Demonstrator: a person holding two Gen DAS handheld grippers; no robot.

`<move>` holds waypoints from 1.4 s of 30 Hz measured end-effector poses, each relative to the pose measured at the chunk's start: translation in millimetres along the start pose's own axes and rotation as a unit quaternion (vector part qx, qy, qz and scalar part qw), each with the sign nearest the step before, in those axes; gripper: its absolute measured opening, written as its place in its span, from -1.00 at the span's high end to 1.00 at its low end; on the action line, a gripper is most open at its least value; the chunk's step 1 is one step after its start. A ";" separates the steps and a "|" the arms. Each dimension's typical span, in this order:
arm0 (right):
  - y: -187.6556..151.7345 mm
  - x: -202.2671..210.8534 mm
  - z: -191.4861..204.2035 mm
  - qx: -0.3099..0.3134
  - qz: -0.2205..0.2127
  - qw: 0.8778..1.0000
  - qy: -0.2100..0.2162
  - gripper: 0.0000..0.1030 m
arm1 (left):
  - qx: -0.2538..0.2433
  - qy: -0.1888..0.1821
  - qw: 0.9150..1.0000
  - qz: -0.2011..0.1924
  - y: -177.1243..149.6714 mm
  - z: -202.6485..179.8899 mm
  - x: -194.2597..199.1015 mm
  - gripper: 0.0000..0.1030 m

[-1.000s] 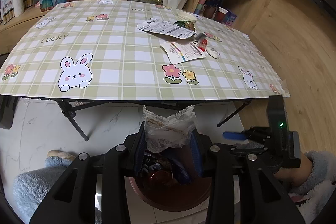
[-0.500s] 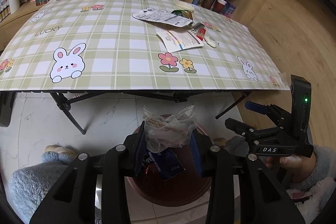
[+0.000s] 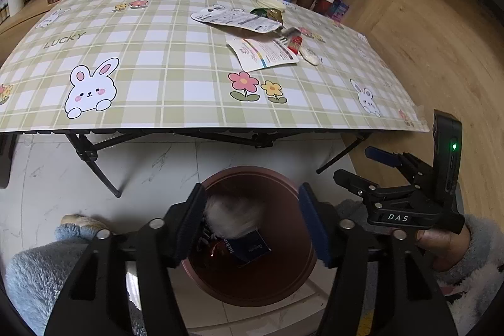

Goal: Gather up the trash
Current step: 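Move both open tools back over the table toward the remaining wrappers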

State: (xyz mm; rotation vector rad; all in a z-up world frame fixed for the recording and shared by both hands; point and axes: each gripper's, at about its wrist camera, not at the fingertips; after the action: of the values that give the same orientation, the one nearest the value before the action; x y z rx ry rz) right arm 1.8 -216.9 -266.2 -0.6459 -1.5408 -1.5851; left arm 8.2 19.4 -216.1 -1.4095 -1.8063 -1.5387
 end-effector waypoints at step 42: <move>88.2 35.0 -63.3 -0.031 -0.083 0.995 -0.037 -0.89 | -0.066 0.075 0.989 -0.109 102.2 -11.6 10.5 -0.69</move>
State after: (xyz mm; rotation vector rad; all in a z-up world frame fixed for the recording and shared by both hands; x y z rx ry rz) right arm 66.9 -278.7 -195.9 -0.6320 -1.6406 -1.7561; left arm 87.3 3.2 -151.5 -1.1465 -1.8445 -1.8519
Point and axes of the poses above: each gripper's, at about its wrist camera, not at the fingertips, and x roughly against the way its jaws point, z to its left, y to its top, and after that the axes turned 1 degree about x, right-handed
